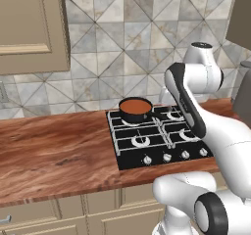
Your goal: Wait until the marinara sauce is simmered to a deep red color and then turn off the stove.
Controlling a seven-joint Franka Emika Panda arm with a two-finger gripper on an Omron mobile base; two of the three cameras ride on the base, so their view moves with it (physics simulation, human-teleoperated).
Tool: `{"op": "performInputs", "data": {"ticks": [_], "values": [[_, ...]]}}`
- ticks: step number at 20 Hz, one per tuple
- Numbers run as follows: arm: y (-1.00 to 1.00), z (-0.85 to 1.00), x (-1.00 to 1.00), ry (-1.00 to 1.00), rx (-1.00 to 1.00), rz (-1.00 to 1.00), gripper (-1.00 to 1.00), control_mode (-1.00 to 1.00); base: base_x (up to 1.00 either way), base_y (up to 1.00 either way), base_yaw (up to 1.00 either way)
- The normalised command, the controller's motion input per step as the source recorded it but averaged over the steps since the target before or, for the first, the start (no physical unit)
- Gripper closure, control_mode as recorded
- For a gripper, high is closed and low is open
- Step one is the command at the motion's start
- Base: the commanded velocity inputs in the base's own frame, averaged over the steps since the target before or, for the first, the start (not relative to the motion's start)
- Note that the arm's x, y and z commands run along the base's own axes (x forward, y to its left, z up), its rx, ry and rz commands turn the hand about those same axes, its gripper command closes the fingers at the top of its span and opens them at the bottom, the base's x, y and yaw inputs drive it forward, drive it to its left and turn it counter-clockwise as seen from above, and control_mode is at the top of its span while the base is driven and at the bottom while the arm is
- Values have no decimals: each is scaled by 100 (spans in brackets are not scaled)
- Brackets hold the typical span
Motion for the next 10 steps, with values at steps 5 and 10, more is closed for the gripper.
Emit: {"op": "performInputs", "data": {"ticks": [5, 10], "values": [[0, -28, -1, 9, 0, 0, -100, -100, 0, 0, 0], [0, -35, 0, 8, 0, 0, -100, -100, 0, 0, 0]]}}
